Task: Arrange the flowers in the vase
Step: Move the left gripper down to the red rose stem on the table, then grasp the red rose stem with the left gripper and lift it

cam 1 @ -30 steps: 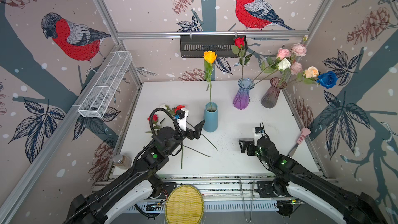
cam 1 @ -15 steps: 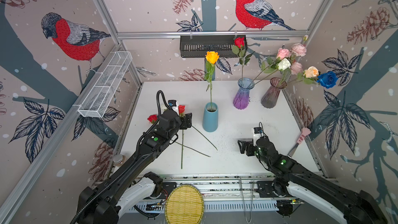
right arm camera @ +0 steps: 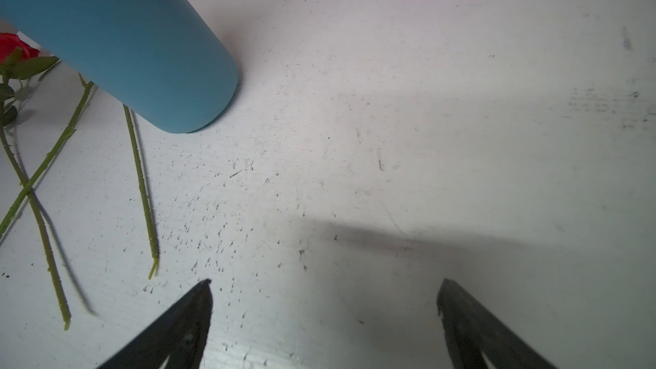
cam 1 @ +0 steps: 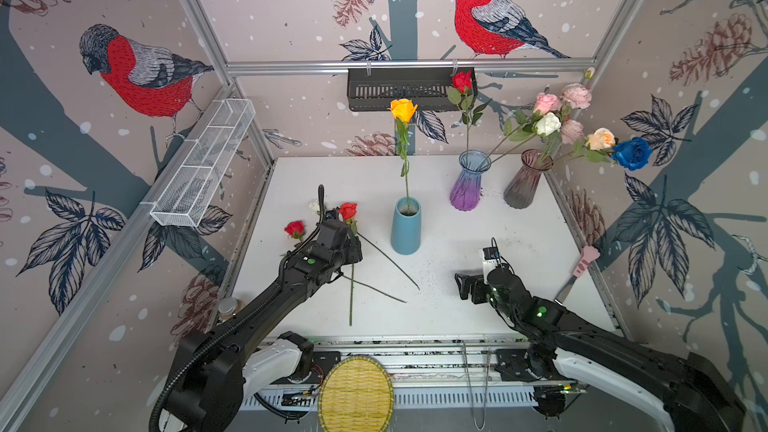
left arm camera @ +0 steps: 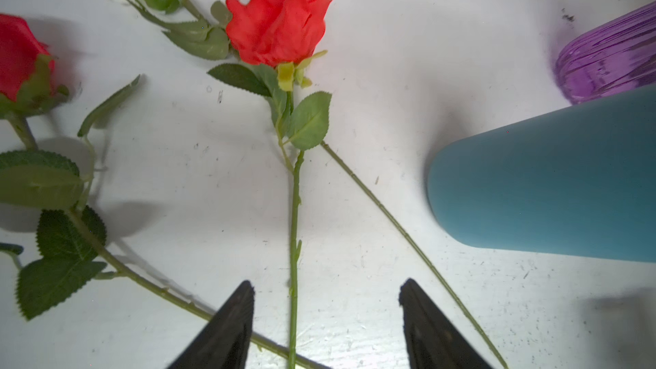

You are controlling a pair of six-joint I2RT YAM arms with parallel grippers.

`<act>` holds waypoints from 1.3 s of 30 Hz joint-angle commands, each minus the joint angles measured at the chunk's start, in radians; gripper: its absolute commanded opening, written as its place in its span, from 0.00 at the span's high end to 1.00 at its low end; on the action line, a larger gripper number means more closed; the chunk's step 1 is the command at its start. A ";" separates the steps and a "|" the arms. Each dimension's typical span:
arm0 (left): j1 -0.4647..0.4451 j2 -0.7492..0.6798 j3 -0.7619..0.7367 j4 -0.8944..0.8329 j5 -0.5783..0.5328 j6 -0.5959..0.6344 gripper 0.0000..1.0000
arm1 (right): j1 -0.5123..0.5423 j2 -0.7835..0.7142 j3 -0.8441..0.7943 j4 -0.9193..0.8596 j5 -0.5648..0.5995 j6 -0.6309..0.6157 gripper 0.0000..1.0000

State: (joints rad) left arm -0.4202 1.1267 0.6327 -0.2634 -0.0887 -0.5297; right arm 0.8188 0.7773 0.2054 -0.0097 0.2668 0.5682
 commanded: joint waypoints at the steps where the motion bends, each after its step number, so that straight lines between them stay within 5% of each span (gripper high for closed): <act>1: 0.034 0.042 -0.007 0.052 0.036 0.029 0.42 | 0.029 0.009 0.008 0.029 0.040 -0.030 0.01; 16: 0.064 0.414 0.117 0.056 0.038 0.119 0.49 | 0.108 0.235 0.096 0.027 0.034 -0.073 0.01; 24: 0.063 0.610 0.263 0.012 -0.017 0.145 0.76 | 0.124 0.196 0.083 0.035 0.056 -0.080 0.01; 28: 0.064 0.626 0.276 0.014 -0.035 0.145 0.78 | 0.125 0.191 0.081 0.035 0.058 -0.081 0.01; 35: 0.064 0.558 0.252 0.028 -0.013 0.136 1.00 | 0.126 0.199 0.079 0.056 0.051 -0.100 0.01; 39: 0.066 0.459 0.248 0.047 0.043 0.126 1.00 | 0.123 0.225 0.086 0.068 0.061 -0.109 0.01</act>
State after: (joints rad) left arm -0.3569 1.6341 0.8803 -0.2218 -0.0895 -0.3927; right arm 0.9417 0.9909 0.2859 0.0254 0.3115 0.4713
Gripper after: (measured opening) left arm 0.069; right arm 0.993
